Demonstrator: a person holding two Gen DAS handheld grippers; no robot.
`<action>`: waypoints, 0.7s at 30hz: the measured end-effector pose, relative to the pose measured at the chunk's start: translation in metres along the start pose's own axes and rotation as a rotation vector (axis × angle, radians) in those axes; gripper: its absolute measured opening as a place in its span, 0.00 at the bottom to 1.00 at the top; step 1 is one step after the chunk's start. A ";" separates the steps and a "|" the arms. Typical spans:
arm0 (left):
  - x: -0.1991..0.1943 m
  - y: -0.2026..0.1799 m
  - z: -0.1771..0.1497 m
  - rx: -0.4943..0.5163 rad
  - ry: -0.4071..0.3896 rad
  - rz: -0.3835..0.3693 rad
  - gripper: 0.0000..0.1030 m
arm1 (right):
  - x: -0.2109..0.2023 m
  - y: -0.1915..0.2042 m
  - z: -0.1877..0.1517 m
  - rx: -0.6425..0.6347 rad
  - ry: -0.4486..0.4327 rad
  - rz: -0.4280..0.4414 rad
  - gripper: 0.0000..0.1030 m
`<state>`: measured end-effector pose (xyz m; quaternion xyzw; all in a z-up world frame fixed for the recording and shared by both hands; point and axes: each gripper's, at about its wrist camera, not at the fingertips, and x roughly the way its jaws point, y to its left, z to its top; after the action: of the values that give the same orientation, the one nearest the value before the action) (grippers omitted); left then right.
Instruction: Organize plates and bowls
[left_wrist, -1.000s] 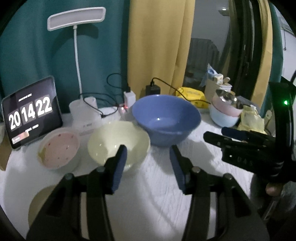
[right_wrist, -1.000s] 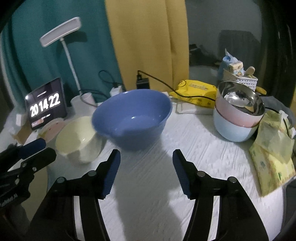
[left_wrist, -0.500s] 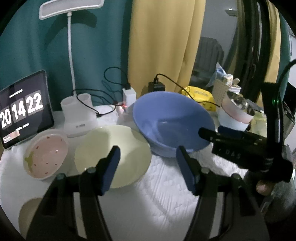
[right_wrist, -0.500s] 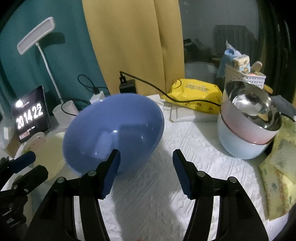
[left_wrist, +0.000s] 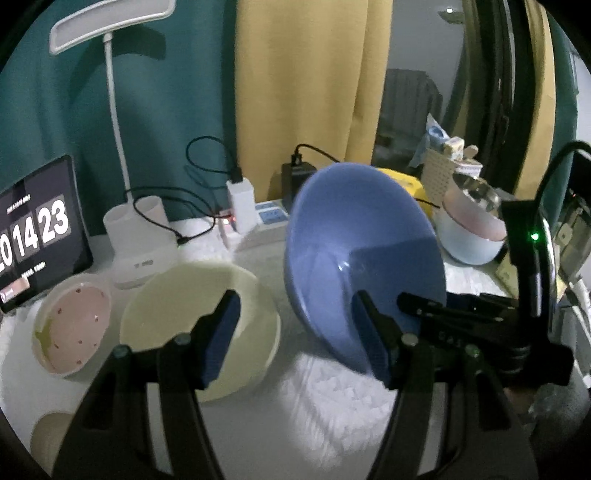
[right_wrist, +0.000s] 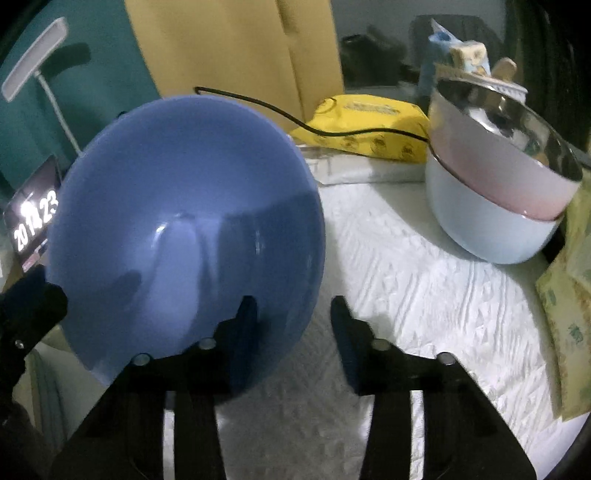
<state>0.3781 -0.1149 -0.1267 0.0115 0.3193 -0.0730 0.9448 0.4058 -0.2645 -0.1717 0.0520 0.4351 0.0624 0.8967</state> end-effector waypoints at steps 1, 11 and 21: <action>0.000 -0.002 0.001 0.009 -0.005 0.004 0.61 | 0.001 -0.001 0.000 0.010 0.003 0.010 0.33; 0.005 -0.008 0.002 0.031 0.012 0.010 0.26 | -0.020 -0.003 -0.004 0.021 -0.062 0.050 0.15; -0.028 -0.013 -0.009 0.034 -0.010 -0.010 0.26 | -0.064 -0.007 -0.016 0.029 -0.113 0.047 0.14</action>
<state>0.3490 -0.1235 -0.1163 0.0258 0.3135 -0.0832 0.9456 0.3544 -0.2804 -0.1334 0.0785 0.3831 0.0741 0.9174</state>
